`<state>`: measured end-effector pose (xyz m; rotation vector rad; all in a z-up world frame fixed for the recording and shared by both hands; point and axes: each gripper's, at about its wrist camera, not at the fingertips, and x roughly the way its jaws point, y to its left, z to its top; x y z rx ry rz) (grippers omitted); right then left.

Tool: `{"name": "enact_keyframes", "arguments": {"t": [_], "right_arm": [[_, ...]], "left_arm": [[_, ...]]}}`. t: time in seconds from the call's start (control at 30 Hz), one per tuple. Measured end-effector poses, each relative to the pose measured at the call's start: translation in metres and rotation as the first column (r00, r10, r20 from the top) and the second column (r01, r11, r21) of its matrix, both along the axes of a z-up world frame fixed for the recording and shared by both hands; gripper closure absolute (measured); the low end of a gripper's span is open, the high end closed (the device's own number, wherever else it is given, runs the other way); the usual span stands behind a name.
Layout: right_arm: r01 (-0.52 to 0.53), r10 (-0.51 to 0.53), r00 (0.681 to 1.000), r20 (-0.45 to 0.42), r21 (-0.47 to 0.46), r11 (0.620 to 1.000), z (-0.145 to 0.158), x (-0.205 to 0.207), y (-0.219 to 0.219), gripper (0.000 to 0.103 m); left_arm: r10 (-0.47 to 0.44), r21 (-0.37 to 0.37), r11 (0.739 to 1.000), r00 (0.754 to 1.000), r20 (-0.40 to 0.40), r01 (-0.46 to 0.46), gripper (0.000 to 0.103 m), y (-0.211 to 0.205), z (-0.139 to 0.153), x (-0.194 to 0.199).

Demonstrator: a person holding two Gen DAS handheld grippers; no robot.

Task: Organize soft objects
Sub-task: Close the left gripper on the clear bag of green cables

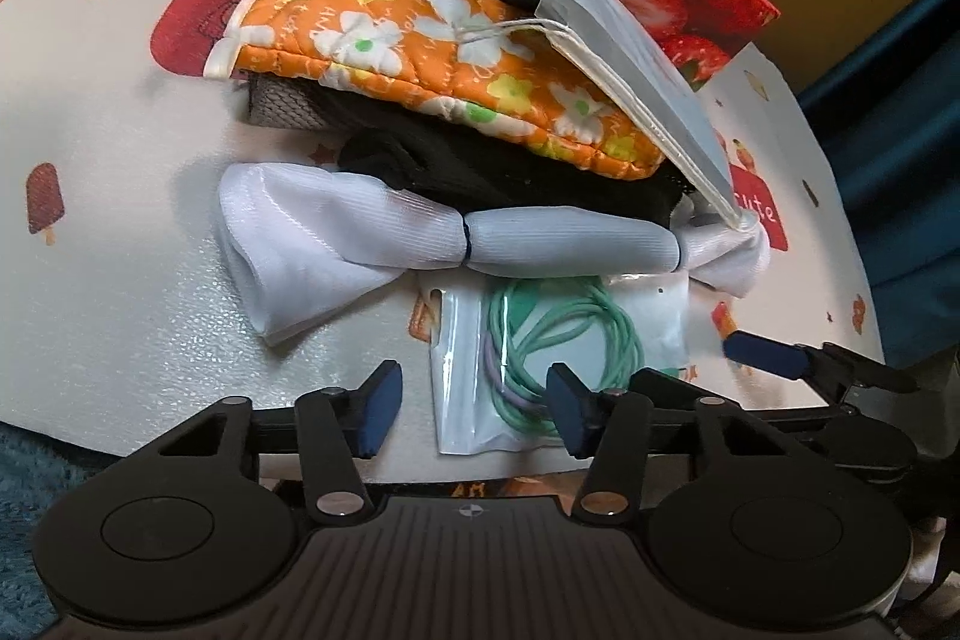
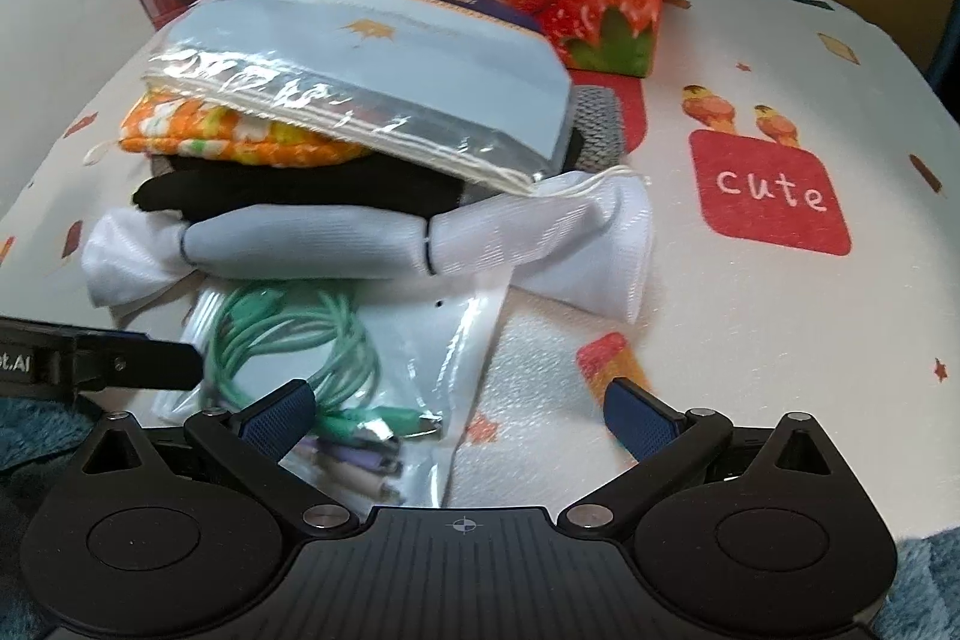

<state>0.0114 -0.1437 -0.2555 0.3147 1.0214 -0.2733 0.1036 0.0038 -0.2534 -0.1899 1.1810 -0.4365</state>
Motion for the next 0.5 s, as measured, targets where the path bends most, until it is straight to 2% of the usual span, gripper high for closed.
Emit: {"name": "enact_keyframes", "arguments": {"t": [0.13, 0.33, 0.5], "right_arm": [[-0.022, 0.022, 1.0, 0.018, 0.016, 1.0, 0.003, -0.001, 0.003, 0.018], [-0.051, 0.05, 0.998, 0.036, 0.029, 0.998, 0.004, 0.0, 0.005, 0.031], [-0.062, 0.06, 0.997, 0.043, 0.055, 0.997, 0.006, -0.001, 0.006, 0.042]], "left_arm": [[-0.017, -0.006, 1.0, 1.0, 0.007, 0.017, 0.057, -0.001, -0.001, 0.002], [-0.072, 0.03, 0.997, 0.996, 0.059, 0.071, 0.057, -0.015, -0.003, 0.004], [-0.071, 0.007, 0.997, 0.995, 0.063, 0.07, 0.057, -0.014, -0.004, 0.005]]}}
